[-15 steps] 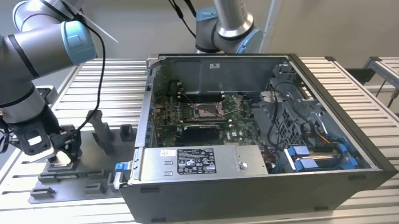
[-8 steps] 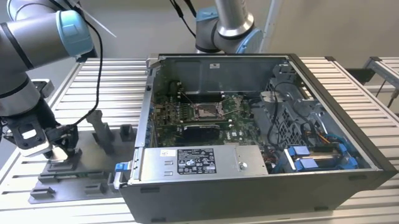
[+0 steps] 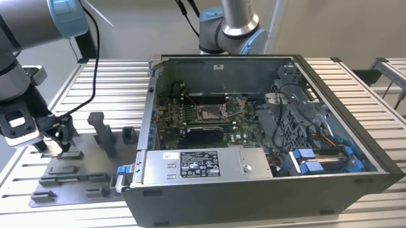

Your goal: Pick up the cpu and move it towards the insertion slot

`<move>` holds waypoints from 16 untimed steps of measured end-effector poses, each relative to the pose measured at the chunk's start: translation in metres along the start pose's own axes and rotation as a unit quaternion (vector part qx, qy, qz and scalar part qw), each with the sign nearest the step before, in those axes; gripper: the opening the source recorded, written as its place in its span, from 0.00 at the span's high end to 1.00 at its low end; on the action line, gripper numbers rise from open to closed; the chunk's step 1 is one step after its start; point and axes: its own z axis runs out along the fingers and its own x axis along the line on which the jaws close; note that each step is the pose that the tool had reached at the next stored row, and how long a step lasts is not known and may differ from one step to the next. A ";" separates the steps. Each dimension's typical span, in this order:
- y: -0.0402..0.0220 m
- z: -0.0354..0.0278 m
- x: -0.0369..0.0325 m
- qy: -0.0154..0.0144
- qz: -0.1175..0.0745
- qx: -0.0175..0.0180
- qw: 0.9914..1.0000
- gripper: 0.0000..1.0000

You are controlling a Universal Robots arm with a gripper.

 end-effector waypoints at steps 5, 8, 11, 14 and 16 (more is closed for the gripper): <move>0.0008 -0.0226 0.0001 0.000 0.000 0.000 1.000 1.00; 0.0013 -0.0361 0.0001 0.000 0.000 0.000 1.000 1.00; 0.0017 -0.0499 0.0001 0.000 0.000 0.000 1.000 1.00; 0.0022 -0.0638 0.0001 0.000 0.000 0.000 1.000 1.00; 0.0025 -0.0725 0.0001 0.000 0.000 0.000 1.000 1.00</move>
